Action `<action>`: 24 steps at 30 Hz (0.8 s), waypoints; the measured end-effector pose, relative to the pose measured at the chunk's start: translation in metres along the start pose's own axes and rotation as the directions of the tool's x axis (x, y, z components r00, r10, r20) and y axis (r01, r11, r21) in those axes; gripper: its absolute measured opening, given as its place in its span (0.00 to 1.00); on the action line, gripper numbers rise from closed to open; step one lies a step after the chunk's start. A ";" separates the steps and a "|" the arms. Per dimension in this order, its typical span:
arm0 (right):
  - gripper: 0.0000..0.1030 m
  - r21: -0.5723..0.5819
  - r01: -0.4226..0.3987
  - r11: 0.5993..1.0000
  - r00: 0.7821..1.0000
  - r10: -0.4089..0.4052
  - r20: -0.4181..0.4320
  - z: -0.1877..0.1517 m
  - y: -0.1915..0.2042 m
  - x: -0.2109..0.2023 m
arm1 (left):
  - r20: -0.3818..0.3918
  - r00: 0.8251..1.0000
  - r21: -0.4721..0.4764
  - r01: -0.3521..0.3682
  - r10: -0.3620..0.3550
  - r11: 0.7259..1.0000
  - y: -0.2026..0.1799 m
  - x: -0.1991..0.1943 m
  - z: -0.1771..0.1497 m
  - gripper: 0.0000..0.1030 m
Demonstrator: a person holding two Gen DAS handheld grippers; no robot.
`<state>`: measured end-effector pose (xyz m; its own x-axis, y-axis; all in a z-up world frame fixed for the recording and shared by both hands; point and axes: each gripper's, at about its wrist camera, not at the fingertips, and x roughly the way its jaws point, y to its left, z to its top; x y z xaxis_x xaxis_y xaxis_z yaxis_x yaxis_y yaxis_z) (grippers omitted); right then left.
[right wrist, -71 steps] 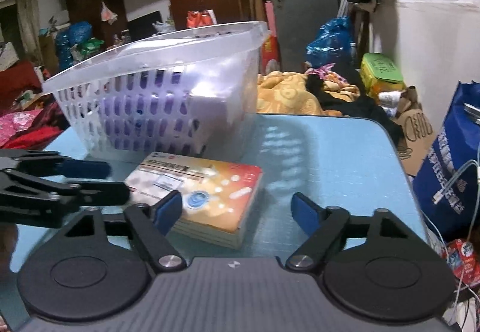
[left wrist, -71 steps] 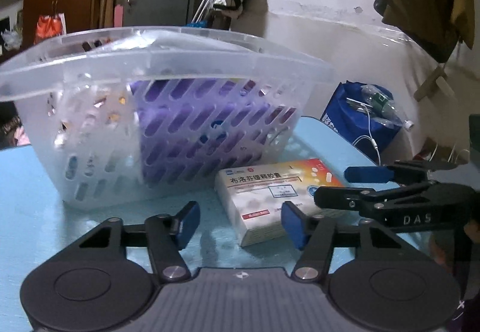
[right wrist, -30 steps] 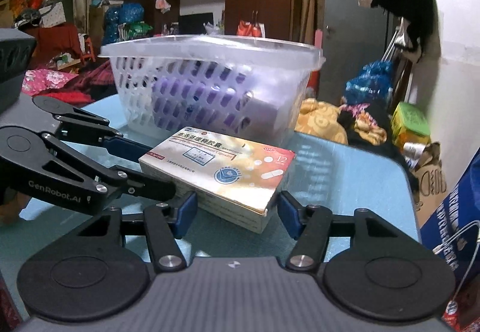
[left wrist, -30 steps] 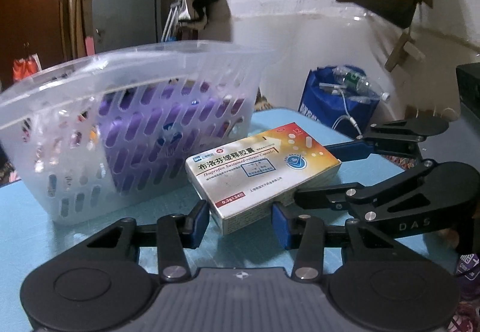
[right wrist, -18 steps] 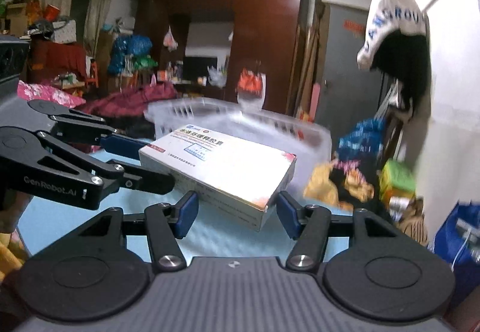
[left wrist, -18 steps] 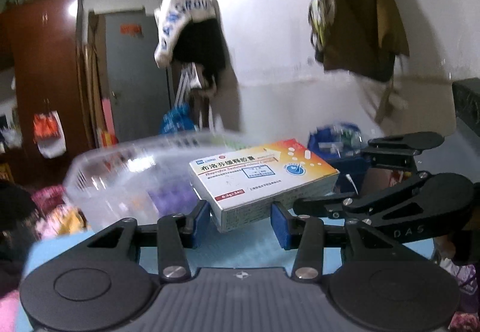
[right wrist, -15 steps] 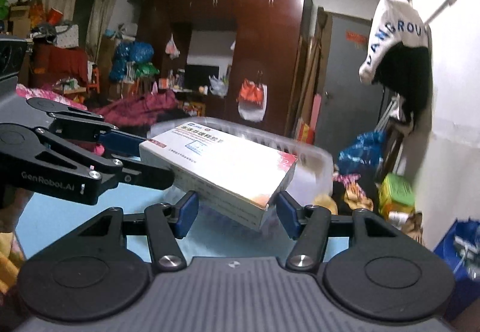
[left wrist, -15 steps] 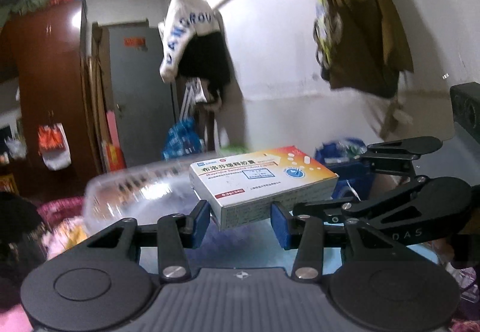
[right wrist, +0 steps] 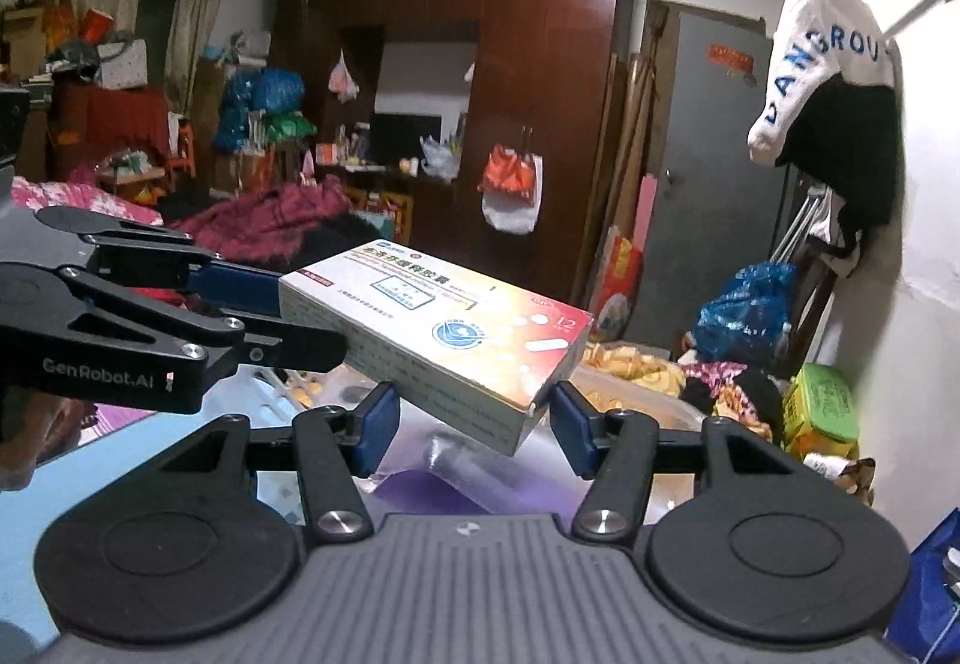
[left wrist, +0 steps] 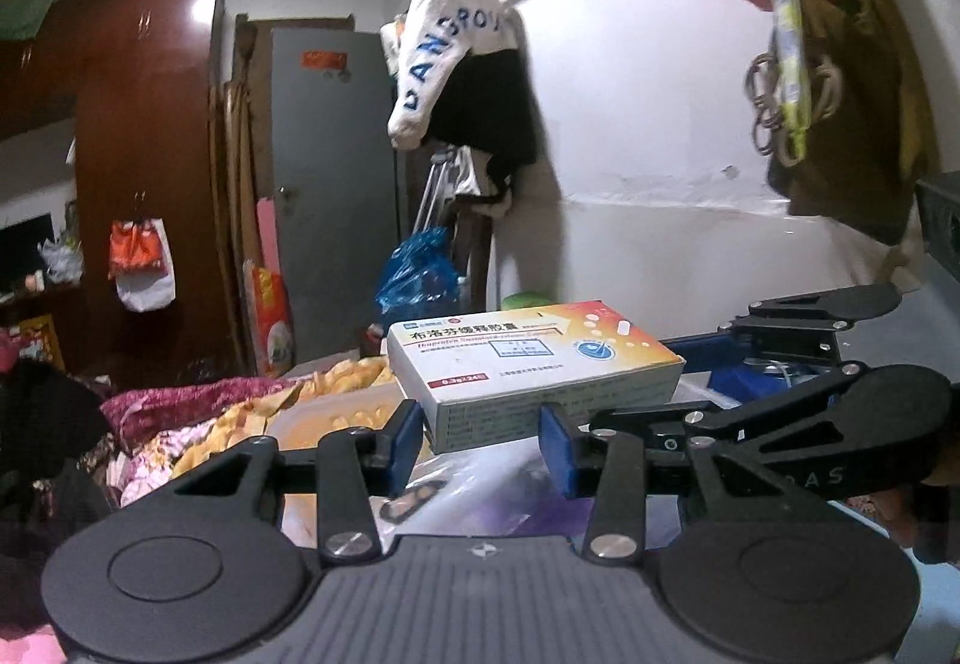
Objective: Organize objects
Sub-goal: 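Carry the medicine box into the basket and open both grippers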
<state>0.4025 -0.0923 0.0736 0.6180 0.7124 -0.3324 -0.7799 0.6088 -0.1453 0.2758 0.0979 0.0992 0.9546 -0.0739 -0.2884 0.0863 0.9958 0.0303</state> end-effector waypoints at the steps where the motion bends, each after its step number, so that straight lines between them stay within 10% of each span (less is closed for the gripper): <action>1: 0.57 0.007 -0.001 1.000 1.000 0.001 -0.008 -0.002 -0.001 0.005 | -0.004 1.000 -0.013 0.002 -0.002 1.000 0.003 0.006 -0.002 0.45; 11: 0.57 -0.009 0.029 1.000 0.999 -0.029 -0.035 -0.014 -0.001 0.020 | -0.035 0.998 -0.085 -0.050 0.047 0.995 0.017 0.033 -0.015 0.45; 15: 0.90 -0.058 0.085 0.995 0.996 -0.086 -0.010 -0.014 0.005 0.013 | -0.015 0.996 -0.096 -0.090 0.088 0.991 0.016 0.022 -0.015 0.77; 24: 1.00 0.106 0.048 0.993 0.997 -0.053 0.050 -0.025 -0.016 -0.040 | 0.035 0.997 -0.096 -0.062 0.066 0.993 -0.001 -0.017 -0.026 0.97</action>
<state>0.3876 -0.1387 0.0660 0.6630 0.6954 -0.2772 -0.7345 0.6758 -0.0615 0.2520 0.0993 0.0793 0.9677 -0.0101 -0.2519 -0.0010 0.9990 -0.0437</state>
